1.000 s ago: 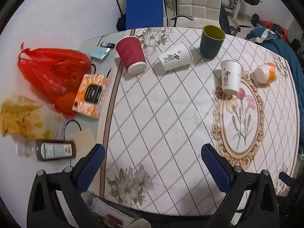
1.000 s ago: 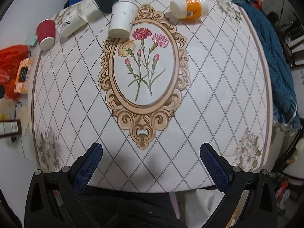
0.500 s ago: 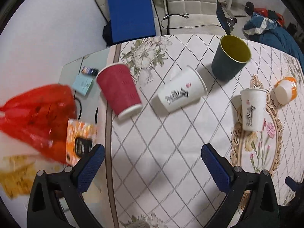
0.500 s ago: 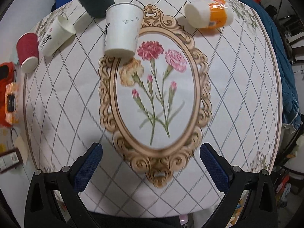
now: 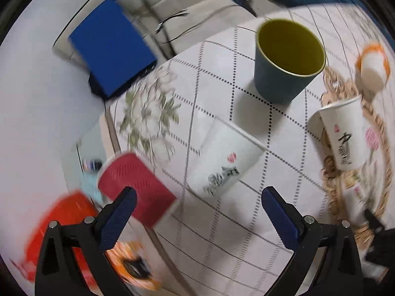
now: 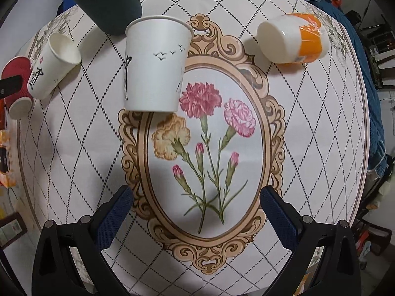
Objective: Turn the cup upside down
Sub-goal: 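Move the left gripper toward the white calligraphy cup lying on its side, then close the left gripper on the calligraphy cup's body and lift it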
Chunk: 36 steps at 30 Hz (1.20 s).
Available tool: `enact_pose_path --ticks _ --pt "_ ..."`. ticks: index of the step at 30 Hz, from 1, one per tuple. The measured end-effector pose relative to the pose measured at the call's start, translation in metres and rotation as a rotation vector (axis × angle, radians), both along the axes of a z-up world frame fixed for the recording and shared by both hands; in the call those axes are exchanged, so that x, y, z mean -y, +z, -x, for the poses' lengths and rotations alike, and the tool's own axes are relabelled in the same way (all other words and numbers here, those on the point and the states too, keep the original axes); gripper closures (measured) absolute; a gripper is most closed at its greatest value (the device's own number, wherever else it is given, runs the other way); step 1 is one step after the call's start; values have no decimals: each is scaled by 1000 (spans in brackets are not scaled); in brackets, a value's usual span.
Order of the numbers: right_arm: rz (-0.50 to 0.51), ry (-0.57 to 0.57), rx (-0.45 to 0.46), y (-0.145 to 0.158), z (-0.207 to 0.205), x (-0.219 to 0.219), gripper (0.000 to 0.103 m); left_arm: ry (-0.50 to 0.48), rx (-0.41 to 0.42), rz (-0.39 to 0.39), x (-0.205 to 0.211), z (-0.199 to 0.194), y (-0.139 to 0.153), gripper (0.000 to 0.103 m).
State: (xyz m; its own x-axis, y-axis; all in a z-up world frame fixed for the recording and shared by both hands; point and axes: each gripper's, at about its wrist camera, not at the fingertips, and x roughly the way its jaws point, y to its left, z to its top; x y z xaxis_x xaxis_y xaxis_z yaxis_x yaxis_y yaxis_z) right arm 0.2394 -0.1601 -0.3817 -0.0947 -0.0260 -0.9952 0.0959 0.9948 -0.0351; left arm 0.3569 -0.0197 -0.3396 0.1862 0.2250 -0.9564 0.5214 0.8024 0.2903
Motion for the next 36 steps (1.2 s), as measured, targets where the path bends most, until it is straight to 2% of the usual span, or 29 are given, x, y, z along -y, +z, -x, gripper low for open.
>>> enact_pose_path --ticks 7,15,19,22,29,32,36 --pt "-4 -27 -9 -3 -18 -1 0 -199 -84 -48 18 -20 -36 0" --pt "-9 -62 -15 -4 -30 4 0 -263 -202 -18 29 -32 -71 1" --pt "-13 -72 -15 -7 -35 16 0 -260 -217 2 33 -38 -79 10" --pt "-15 -77 -11 -3 -39 15 0 -249 -228 13 34 -44 -83 32" --pt "-14 -79 -8 -4 -37 9 0 -183 -212 40 34 -54 -86 35" --pt "-14 -86 -4 -1 -35 8 0 -81 -249 84 23 -60 -84 36" --pt "-15 -91 -2 1 -32 11 0 156 -322 178 1 -78 -88 35"
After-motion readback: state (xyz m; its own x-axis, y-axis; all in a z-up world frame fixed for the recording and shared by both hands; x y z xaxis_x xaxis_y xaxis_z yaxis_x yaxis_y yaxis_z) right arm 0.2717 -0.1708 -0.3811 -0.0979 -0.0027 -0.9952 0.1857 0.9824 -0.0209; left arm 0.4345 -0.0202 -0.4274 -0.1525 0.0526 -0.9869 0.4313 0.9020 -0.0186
